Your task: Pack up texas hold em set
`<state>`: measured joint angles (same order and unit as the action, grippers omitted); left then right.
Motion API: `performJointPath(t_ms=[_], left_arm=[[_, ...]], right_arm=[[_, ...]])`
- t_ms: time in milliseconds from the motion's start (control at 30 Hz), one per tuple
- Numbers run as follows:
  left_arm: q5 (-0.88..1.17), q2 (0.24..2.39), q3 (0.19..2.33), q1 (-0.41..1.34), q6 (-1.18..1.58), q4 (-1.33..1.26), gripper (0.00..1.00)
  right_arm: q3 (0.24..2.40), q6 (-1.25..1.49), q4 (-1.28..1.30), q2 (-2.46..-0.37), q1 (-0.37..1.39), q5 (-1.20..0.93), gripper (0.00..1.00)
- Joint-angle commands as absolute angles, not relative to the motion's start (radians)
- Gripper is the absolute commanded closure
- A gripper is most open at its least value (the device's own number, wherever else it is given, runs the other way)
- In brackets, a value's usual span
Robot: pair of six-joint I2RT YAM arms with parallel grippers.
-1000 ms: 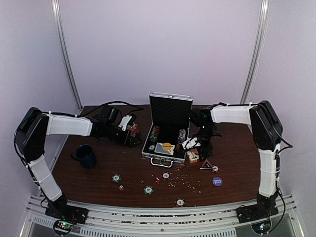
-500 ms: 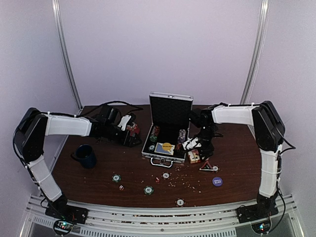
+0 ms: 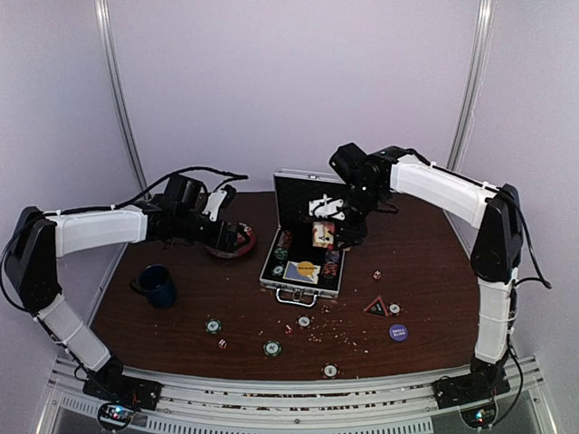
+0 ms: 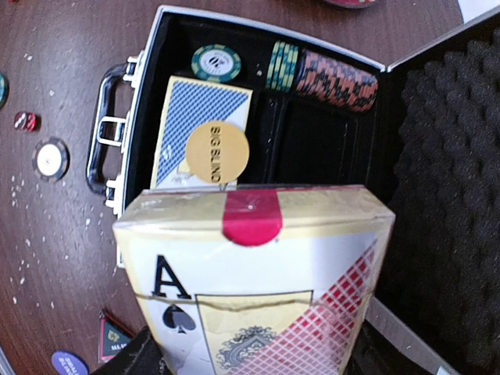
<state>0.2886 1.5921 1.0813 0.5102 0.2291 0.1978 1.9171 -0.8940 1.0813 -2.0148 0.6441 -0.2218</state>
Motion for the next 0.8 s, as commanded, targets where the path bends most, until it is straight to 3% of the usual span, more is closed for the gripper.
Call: performJointPath(t_ms=[0,300,767], left_arm=[[0.227,1.536,1.055,0.483,0.224,0.153,0.14],[0.173,1.520,1.037,0.460,0.238,0.146,0.13],[0.178,1.528,1.035,0.460,0.243,0.146,0.14]], right_arm=[[1.975,-0.763,0.966,-2.105,0.705,-0.111,0.52],[2.130,-0.681,0.878,-2.258,0.726,-0.066,0.52],[2.126,-0.684,0.755,-2.360,0.699,0.065,0.52]])
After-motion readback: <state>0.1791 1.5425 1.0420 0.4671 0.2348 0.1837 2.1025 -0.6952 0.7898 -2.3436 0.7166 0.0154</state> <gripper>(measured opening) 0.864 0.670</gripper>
